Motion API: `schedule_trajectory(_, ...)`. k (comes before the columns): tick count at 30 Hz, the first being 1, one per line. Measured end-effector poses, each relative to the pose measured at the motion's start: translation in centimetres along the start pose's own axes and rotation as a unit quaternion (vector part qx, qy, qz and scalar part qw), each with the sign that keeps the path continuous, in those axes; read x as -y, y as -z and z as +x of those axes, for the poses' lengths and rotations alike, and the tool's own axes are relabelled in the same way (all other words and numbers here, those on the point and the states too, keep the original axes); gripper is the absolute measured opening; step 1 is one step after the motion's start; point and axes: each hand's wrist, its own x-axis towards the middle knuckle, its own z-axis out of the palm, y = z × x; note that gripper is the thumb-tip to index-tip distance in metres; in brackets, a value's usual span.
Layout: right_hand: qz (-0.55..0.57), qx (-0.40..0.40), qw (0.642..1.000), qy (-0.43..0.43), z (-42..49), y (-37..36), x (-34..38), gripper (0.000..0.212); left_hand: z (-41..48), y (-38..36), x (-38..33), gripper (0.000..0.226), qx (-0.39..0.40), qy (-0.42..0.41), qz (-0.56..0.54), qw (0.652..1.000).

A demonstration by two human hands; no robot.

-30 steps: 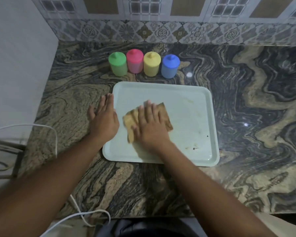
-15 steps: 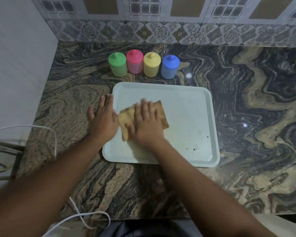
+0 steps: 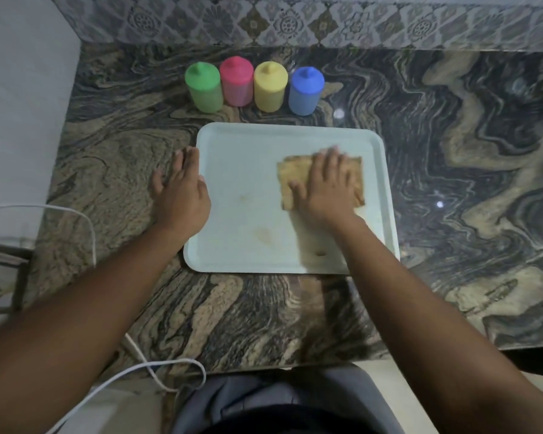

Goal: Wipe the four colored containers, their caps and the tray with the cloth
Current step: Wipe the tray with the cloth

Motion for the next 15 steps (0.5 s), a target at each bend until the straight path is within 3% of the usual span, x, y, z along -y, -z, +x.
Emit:
schedule_trajectory(4,0.015,0.033,0.993,0.115,-0.7,-2.1,8.6,0.085,0.0,0.2,0.0,0.055,0.001,0.009,-0.024,1.0)
schedule_trajectory(7,-0.003,0.063,0.977,0.204,-6.5,-3.4,7.1,0.08,-0.1,0.5,-0.1,0.054,-0.004,0.006,-0.036,0.999)
schedule_trajectory(9,-0.015,0.058,0.98,0.19,-8.1,-3.1,3.3,0.08,-0.2,0.4,-0.1,0.054,-0.01,0.0,-0.031,0.999)
schedule_trajectory(12,-0.013,0.034,0.996,0.085,-4.6,-0.9,-0.4,0.078,-0.1,0.4,-0.1,0.055,-0.01,-0.002,-0.019,1.0)
schedule_trajectory(15,0.003,0.008,0.999,0.044,0.5,0.1,2.4,0.076,-0.2,0.3,-0.2,0.055,-0.013,0.0,-0.007,1.0)
